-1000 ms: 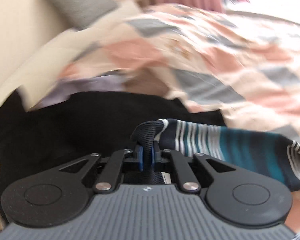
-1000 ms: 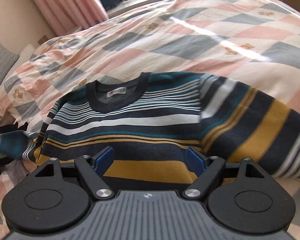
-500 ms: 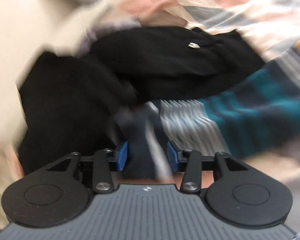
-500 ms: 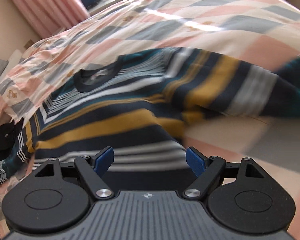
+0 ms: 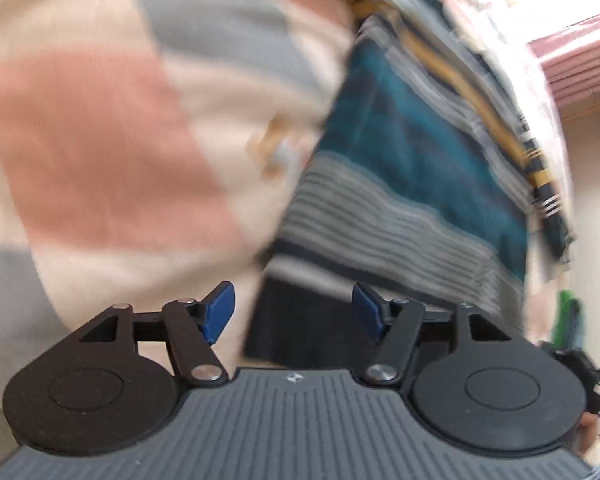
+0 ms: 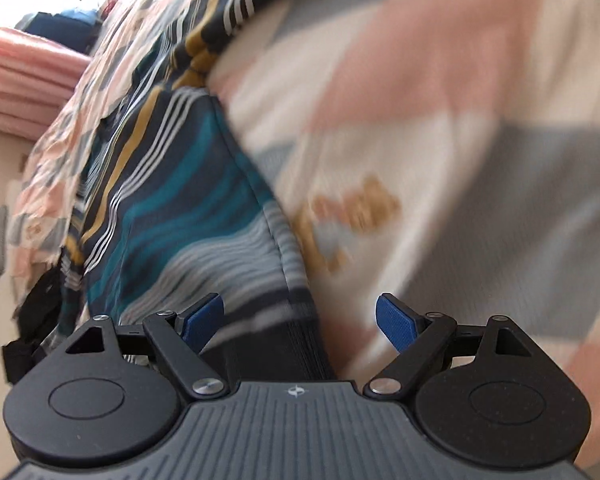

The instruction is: Fold clothes

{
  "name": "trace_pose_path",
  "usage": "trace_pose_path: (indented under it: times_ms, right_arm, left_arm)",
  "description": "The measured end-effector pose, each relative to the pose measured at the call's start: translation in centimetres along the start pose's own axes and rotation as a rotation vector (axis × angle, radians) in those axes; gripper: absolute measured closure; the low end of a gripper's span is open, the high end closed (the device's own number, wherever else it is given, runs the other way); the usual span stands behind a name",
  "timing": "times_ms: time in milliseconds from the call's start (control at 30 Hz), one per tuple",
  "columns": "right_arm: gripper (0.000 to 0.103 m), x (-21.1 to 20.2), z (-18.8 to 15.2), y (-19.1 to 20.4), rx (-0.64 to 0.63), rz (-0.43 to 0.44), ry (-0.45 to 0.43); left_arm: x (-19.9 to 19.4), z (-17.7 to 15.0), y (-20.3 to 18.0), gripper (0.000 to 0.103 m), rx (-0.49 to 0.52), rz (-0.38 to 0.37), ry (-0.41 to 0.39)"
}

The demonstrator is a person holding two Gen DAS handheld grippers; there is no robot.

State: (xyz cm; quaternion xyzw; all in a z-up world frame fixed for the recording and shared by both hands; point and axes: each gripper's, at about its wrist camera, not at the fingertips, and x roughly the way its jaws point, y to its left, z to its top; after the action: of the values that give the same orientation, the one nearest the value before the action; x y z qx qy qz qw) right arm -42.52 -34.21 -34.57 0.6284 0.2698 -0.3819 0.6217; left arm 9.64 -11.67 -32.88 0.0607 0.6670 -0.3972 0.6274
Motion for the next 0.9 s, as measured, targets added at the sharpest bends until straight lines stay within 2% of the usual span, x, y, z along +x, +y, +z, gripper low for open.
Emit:
trace_pose_path:
  times_ms: [67, 133, 200, 233, 267, 300, 333, 367, 400, 433, 600, 733, 833, 900]
  right_arm:
    - [0.017, 0.5, -0.5, -0.6, -0.016, 0.009, 0.01]
    - [0.017, 1.3, -0.8, -1.2, 0.004, 0.035, 0.021]
    - [0.019, 2.2, -0.9, -1.4, 0.016, 0.067, 0.026]
    - [0.023, 2.7, -1.0, -1.1, 0.006, 0.078, 0.043]
    - [0.04, 3.3, -1.1, -0.9, -0.005, 0.088, 0.06]
    - [0.062, 3.8, -1.2, -0.7, -0.017, 0.094, 0.078]
    - [0.07, 4.1, -1.2, -0.4, -0.041, 0.078, 0.099]
    - [0.089, 4.1, -1.3, 0.0, -0.073, 0.063, 0.104]
    - [0.097, 3.8, -1.3, 0.2, -0.093, 0.053, 0.111]
    - [0.098, 3.1, -1.3, 0.2, -0.1, 0.069, 0.121]
    - [0.1, -2.4, -1.3, 2.5, -0.211, 0.144, 0.124]
    - [0.1, -5.0, -3.1, 3.5, -0.252, 0.152, 0.147]
    - [0.1, -4.5, -4.8, 1.2, -0.17, 0.103, 0.148]
    - [0.101, -3.2, -6.8, -0.7, -0.149, 0.028, 0.173]
  left_arm:
    - [0.9, -1.3, 0.8, 0.038, -0.038, 0.003, -0.002]
    - [1.4, -1.7, 1.1, 0.029, -0.08, -0.024, -0.017]
    - [1.9, -1.6, 0.7, 0.028, -0.093, -0.045, -0.015]
    - [2.1, -1.5, 0.4, 0.036, -0.086, -0.059, -0.008]
    - [2.1, -1.4, 0.2, 0.045, -0.069, -0.056, -0.001]
    - [2.0, -1.3, 0.1, 0.06, -0.043, -0.028, 0.002]
    - [2.0, -1.3, 0.1, 0.08, -0.021, -0.001, 0.005]
    - [1.7, -1.4, 0.3, 0.094, -0.019, -0.006, 0.008]
    - [1.0, -1.5, 0.8, 0.101, -0.045, -0.041, 0.005]
    - [0.1, -1.6, 1.1, 0.101, -0.061, -0.068, -0.009]
    - [-5.7, -3.0, -0.9, 0.101, 0.094, -0.083, -0.114]
    - [-9.4, -4.1, -1.6, 0.101, 0.18, -0.061, -0.172]
    - [-9.6, -5.0, -0.8, 0.101, 0.196, -0.036, -0.158]
    - [-8.1, -5.9, 0.1, 0.101, 0.219, -0.003, -0.098]
